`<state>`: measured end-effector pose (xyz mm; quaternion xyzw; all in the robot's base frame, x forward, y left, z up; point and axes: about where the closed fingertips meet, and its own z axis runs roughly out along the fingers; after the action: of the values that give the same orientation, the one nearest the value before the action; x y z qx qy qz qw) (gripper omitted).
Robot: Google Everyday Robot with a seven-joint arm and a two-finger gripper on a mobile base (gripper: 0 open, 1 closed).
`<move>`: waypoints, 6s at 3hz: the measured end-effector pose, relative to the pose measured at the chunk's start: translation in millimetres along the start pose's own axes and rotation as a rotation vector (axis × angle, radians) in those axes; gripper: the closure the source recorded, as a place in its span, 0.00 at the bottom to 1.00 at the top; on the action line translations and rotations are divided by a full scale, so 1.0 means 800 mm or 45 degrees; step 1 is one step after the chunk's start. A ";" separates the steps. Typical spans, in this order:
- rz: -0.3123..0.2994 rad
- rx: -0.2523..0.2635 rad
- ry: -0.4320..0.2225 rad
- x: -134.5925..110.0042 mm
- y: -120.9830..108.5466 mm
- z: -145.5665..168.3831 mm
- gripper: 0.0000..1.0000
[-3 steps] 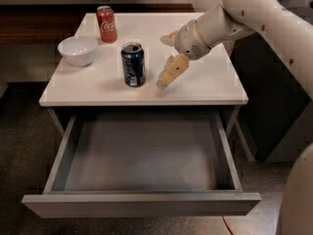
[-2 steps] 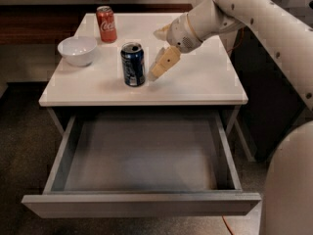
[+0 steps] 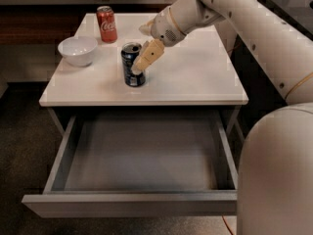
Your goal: Place pepsi can into top drawer
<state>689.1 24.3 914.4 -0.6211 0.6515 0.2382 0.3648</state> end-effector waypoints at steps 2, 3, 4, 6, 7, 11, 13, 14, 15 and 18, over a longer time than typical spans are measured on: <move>-0.027 -0.060 -0.029 -0.013 0.016 0.015 0.48; -0.097 -0.088 -0.064 -0.021 0.045 0.003 0.79; -0.167 -0.121 -0.097 -0.027 0.077 -0.006 0.99; -0.272 -0.214 -0.150 -0.017 0.160 -0.024 1.00; -0.302 -0.254 -0.158 -0.007 0.193 -0.032 1.00; -0.220 -0.294 -0.052 0.084 0.262 0.031 1.00; -0.072 -0.161 0.031 0.141 0.274 0.078 1.00; -0.029 -0.112 0.022 0.160 0.269 0.087 1.00; -0.014 -0.069 0.019 0.176 0.266 0.097 1.00; -0.026 -0.027 0.019 0.203 0.267 0.126 0.84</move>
Offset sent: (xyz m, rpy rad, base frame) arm -0.0258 0.0198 0.0031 0.0295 -0.0001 0.0928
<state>502.9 22.6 696.3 -0.6331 0.6453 0.2368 0.3560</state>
